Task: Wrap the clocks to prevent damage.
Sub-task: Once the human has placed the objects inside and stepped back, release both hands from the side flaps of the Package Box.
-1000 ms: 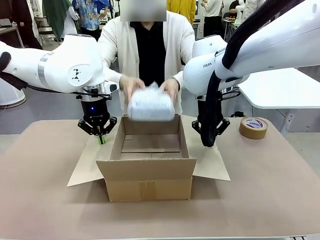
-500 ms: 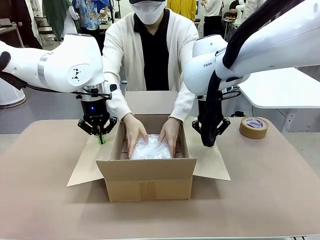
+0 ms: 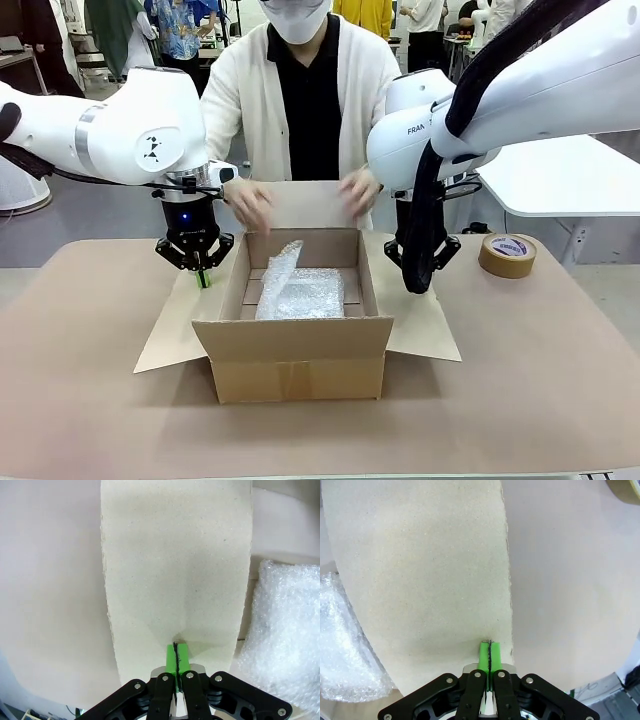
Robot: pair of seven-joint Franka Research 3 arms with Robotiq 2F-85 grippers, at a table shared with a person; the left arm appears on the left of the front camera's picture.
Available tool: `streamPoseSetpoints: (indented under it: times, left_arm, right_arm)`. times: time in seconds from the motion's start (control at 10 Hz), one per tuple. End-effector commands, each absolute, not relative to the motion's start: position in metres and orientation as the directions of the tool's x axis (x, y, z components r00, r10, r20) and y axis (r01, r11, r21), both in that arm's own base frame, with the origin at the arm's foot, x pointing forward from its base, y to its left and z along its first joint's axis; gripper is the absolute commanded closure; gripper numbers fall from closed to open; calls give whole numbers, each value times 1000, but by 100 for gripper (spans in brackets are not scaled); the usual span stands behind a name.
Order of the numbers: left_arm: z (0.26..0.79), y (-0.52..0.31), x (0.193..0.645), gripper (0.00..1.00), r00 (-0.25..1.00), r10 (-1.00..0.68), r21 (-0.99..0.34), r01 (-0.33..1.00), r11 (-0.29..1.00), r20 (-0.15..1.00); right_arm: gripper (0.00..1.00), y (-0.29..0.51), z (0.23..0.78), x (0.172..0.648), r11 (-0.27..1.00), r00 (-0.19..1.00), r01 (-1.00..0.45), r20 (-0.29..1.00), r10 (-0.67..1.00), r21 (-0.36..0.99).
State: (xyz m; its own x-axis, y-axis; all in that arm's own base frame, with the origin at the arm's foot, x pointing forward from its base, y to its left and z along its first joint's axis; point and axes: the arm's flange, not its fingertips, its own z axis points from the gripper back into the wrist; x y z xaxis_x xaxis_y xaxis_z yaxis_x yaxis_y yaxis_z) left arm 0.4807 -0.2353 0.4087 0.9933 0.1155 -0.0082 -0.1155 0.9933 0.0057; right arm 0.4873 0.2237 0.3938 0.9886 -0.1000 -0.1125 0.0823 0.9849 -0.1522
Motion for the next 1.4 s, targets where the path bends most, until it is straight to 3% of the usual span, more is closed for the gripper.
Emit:
streamPoseSetpoints:
  times: [0.0, 1.3]
  left_arm:
    - [408, -235, 480, 100, 993, 116, 6, -116, 993, -8]
    - [408, -235, 480, 100, 993, 116, 6, -116, 993, -8]
  right_arm:
    - [99, 223, 394, 486, 985, 989, 83, -105, -100, -148]
    - [99, 223, 394, 486, 985, 989, 83, -105, -100, -148]
